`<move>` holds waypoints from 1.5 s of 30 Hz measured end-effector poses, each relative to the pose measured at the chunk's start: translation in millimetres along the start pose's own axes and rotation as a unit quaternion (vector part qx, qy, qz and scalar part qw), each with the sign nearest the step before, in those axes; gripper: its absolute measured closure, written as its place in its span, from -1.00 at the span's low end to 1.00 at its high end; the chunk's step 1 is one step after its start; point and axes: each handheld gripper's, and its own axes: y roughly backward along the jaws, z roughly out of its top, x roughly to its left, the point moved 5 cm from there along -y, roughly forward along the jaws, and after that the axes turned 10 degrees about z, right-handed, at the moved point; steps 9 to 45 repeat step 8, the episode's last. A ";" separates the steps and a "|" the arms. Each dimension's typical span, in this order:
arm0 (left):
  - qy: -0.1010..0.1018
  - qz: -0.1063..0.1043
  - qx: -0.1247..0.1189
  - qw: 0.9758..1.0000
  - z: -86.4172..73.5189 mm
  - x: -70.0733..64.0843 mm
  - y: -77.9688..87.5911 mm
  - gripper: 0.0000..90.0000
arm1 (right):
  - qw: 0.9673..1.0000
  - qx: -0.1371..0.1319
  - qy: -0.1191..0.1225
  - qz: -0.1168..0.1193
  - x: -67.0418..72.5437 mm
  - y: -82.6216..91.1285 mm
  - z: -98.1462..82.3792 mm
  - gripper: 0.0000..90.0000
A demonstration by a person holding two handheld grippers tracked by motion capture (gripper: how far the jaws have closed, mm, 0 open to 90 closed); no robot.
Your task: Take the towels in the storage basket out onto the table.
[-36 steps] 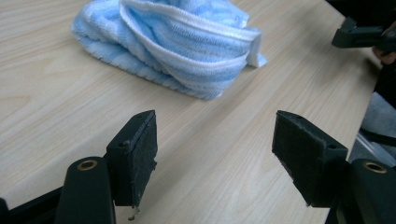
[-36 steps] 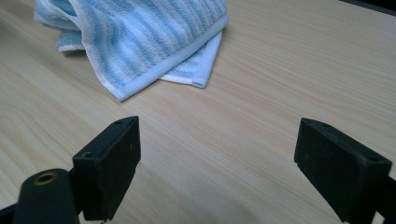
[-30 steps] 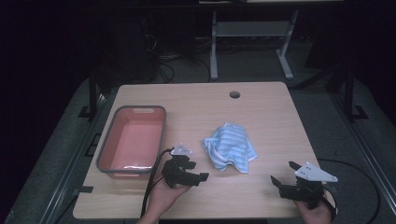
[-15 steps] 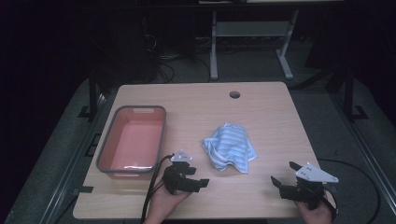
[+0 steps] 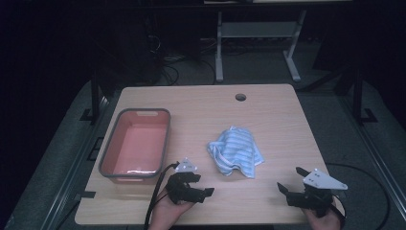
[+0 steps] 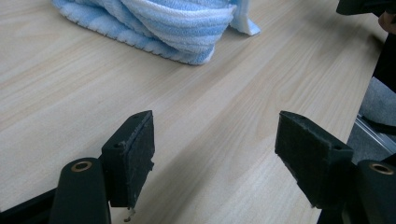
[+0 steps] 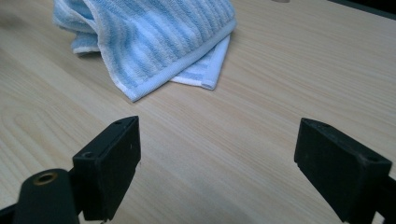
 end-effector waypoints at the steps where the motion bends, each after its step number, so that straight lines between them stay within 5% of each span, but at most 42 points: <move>1: 0.002 -0.002 -0.002 1.000 0.0 -0.6 -0.1 -0.38 | 1.000 0.000 0.000 0.001 0.1 -0.4 0.0 -0.69; 45: -0.003 0.000 -0.001 1.000 0.6 -4.0 -4.4 -0.38 | 1.000 -0.001 0.000 0.008 0.8 -1.9 -1.2 -0.69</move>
